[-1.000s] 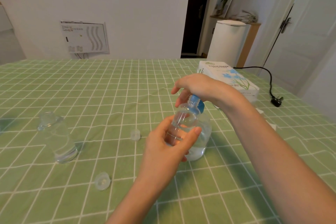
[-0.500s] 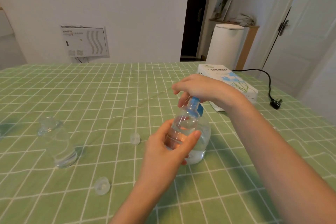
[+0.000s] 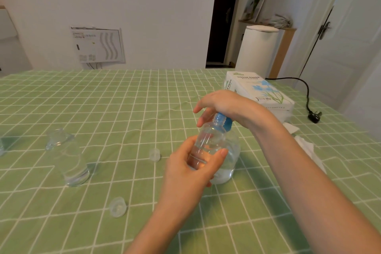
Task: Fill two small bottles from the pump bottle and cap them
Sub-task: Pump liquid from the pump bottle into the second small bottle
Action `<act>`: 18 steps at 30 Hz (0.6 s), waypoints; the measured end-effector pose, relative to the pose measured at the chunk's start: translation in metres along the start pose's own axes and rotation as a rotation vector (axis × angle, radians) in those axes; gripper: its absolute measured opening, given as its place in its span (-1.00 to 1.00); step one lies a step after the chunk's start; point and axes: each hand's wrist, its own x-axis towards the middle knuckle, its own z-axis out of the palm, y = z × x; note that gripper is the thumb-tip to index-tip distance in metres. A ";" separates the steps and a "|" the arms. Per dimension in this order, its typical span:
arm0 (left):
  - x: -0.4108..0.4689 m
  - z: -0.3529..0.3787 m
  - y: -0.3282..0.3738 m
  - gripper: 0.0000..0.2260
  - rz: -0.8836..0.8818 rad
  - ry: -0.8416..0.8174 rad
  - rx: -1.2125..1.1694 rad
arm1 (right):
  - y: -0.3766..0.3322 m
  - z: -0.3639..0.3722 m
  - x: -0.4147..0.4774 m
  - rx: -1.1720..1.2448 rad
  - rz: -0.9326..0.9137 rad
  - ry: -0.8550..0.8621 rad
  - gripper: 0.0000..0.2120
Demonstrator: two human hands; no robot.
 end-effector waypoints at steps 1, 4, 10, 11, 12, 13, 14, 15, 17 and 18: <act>0.000 0.000 0.000 -0.86 0.000 0.000 0.002 | 0.000 0.000 0.000 -0.010 -0.006 0.007 -0.83; 0.000 0.000 0.000 -0.86 -0.003 -0.006 -0.009 | -0.001 0.000 0.000 -0.027 -0.025 0.029 -0.84; 0.000 -0.001 0.001 -0.82 0.013 -0.025 -0.025 | -0.007 -0.006 -0.002 -0.128 -0.042 0.039 -0.76; 0.000 0.000 0.002 -0.79 0.017 -0.025 -0.027 | -0.008 -0.009 -0.002 -0.133 -0.043 0.044 -0.74; 0.001 0.000 0.003 -0.76 0.018 -0.024 -0.032 | -0.009 -0.011 -0.002 -0.139 -0.043 0.044 -0.73; 0.001 0.001 0.003 -0.75 0.019 -0.022 -0.037 | -0.009 -0.011 -0.002 -0.143 -0.040 0.037 -0.73; 0.002 0.001 0.003 -0.75 0.019 -0.020 -0.039 | -0.009 -0.010 -0.003 -0.143 -0.033 0.026 -0.75; 0.002 0.001 0.002 -0.78 0.019 -0.019 -0.040 | -0.009 -0.009 -0.003 -0.135 -0.026 0.015 -0.77; 0.002 0.000 0.002 -0.82 0.013 -0.024 -0.043 | -0.008 -0.006 -0.003 -0.093 -0.022 -0.002 -0.77; 0.002 0.000 0.002 -0.83 0.011 -0.028 -0.041 | -0.007 -0.006 -0.004 -0.066 -0.022 -0.008 -0.75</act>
